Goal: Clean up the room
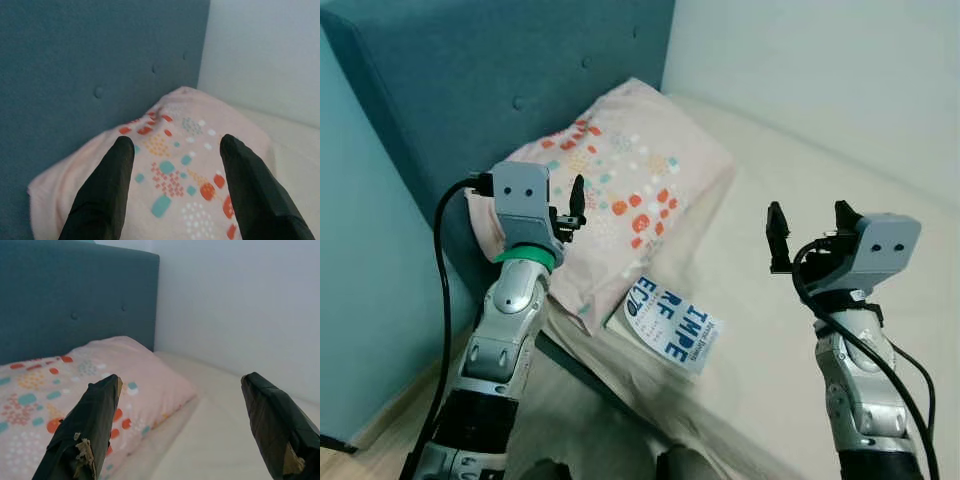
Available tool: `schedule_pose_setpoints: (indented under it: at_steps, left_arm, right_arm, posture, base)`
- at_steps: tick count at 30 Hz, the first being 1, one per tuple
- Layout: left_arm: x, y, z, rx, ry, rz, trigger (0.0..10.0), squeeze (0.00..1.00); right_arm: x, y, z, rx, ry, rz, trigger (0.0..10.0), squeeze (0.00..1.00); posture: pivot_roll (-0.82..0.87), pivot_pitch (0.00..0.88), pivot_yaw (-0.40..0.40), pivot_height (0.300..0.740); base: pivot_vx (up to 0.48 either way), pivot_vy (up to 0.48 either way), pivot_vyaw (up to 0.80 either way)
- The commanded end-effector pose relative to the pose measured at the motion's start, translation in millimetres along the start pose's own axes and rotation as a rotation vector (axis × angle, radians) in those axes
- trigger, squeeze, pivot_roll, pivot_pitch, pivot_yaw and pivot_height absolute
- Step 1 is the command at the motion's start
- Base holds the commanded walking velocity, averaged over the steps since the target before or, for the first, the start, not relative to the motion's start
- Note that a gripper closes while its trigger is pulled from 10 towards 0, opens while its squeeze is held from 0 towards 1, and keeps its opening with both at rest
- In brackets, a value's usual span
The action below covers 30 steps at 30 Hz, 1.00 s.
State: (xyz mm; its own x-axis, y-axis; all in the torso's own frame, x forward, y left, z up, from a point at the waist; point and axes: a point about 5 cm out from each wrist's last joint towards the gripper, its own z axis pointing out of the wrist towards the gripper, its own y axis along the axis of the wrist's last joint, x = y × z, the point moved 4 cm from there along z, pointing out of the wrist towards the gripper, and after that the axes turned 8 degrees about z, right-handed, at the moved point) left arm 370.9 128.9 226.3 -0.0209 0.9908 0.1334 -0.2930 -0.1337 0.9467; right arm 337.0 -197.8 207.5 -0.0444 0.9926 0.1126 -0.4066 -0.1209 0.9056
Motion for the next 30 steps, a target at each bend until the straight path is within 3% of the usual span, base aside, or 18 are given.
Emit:
schedule_pose_setpoints:
  at_steps: [1, 15, 30]
  left_arm:
    - [-4.3, -2.3, -0.4, 0.012, -0.013, 0.01, 10.0, 0.0]
    - [-6.6, -9.8, -4.1, 0.041, -0.022, 0.029, 10.0, 0.0]
    - [-12.3, -17.1, -11.8, 0.064, -0.062, 0.054, 10.0, 0.0]
  right_arm:
    - [-6.1, -3.1, -2.3, 0.005, -0.02, 0.007, 10.0, 0.0]
    - [-2.7, -13.4, -4.4, 0.039, -0.029, 0.019, 10.0, 0.0]
    - [11.8, -39.4, -10.4, 0.114, 0.002, 0.099, 10.0, 0.0]
  posture:
    - [-0.03, 0.047, -0.04, 0.732]
    - [-0.02, 0.056, -0.034, 0.74]
    - [-0.01, 0.066, -0.03, 0.74]
  base:
    - [0.0, 0.0, 0.0]
    - [0.0, 0.0, 0.0]
    - [-0.371, 0.0, 0.0]
